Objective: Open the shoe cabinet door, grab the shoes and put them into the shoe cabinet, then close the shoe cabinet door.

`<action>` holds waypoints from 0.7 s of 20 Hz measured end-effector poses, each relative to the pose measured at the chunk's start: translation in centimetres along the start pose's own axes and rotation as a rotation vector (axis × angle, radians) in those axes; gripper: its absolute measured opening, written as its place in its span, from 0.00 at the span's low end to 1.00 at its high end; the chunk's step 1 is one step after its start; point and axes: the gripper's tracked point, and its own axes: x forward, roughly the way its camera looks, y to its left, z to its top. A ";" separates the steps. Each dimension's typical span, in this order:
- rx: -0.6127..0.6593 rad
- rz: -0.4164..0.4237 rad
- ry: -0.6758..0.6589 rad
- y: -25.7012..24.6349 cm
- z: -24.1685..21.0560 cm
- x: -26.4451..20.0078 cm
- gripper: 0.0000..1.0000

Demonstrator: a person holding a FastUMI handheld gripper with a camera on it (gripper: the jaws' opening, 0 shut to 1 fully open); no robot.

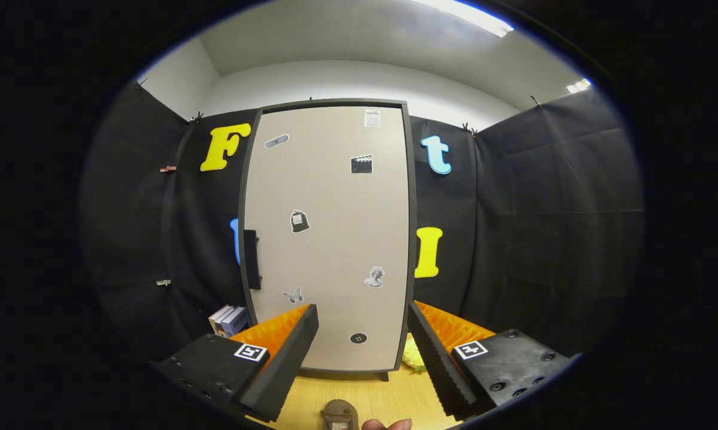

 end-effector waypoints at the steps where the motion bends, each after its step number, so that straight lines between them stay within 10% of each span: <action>1: 0.000 0.001 0.002 0.1 0.0 0.1 0.98; 14: 0.044 0.170 -0.014 13.4 2.1 5.6 0.98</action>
